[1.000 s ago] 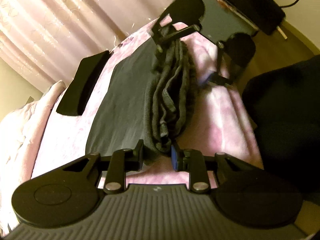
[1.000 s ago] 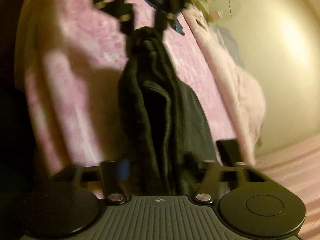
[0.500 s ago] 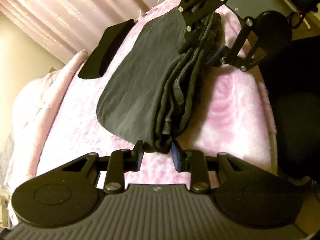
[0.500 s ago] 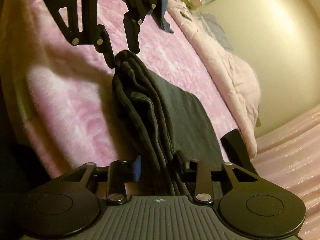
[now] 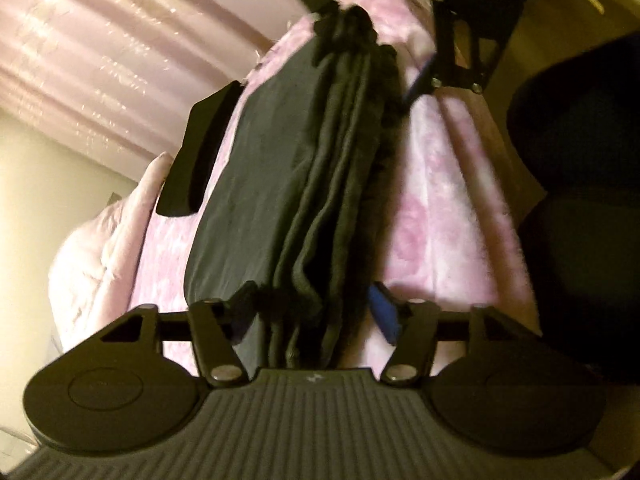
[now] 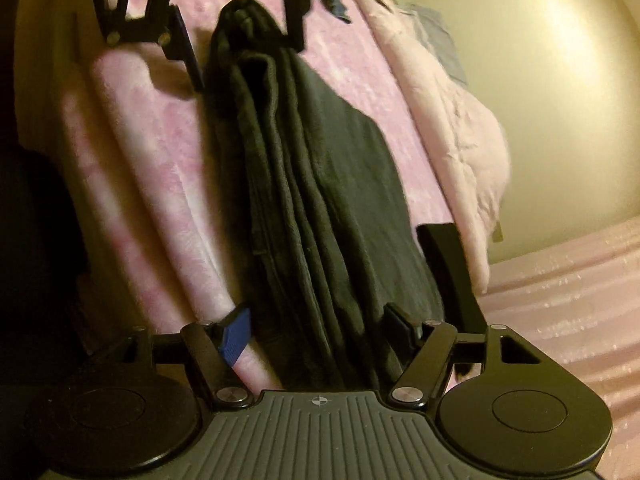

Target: Fold clothes

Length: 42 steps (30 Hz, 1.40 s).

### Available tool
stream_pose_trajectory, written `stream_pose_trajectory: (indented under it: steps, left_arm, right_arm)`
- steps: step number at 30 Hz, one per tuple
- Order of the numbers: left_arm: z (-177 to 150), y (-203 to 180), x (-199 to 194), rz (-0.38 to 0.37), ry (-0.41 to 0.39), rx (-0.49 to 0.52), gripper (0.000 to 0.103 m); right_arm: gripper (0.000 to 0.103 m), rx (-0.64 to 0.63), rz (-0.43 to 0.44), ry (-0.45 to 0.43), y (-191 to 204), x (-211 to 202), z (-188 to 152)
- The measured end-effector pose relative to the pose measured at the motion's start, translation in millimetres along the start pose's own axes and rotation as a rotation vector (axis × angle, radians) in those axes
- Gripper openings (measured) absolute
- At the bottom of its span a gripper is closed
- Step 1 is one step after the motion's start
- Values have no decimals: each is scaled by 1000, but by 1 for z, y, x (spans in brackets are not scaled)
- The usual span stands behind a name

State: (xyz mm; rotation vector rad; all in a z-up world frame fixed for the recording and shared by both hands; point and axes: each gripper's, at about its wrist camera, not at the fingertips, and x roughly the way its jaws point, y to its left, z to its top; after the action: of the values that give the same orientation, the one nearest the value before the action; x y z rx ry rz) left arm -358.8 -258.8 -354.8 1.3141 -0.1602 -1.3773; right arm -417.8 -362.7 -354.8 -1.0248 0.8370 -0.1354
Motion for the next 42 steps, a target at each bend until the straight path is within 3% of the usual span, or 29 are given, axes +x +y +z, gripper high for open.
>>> stream_pose_trajectory:
  steps: [4,6,12,13,14,15,16,23,25,26,30,34,38,42]
  left_arm:
    - [4,-6,11,28,4,43,63]
    - [5,-7,13,43,5,56,62]
    - [6,2,18,5,15,2,37]
    - [5,6,18,-5,12,-16,34]
    - [4,9,18,-16,8,-34,33]
    - [4,13,18,-26,4,-52,33]
    - [3,16,18,-37,1,-69,32]
    - [-3,43,14,-129,-30,-230,31]
    - [-3,45,11,-139,-32,-244,32]
    - [-2,42,10,-131,-31,-234,32]
    - [3,28,5,-77,-20,-199,42]
    - [8,10,1,2,-8,-146,53]
    - [13,2,9,81,33,-66,53]
    - [15,0,21,98,63,-35,50]
  right_arm:
    - [68,30,21,-17,-7,3,-4]
    - [52,60,29,-22,-11,0,-6]
    - [48,130,36,-32,-16,-13,-7]
    - [50,127,24,-38,-14,-16,-6]
    - [67,113,5,-52,-11,-19,-5]
    - [93,98,-13,-69,-7,-23,-3]
    - [101,79,-31,-99,-3,-27,-2]
    - [102,74,15,-104,-8,-1,16]
    - [86,54,12,-94,-13,5,17]
    - [67,48,18,-84,-15,6,15]
    - [37,55,34,-57,-27,6,10]
    - [32,123,36,-57,-44,-7,17]
    - [32,173,48,-61,-62,-14,29]
    - [32,202,63,-58,-66,-14,31]
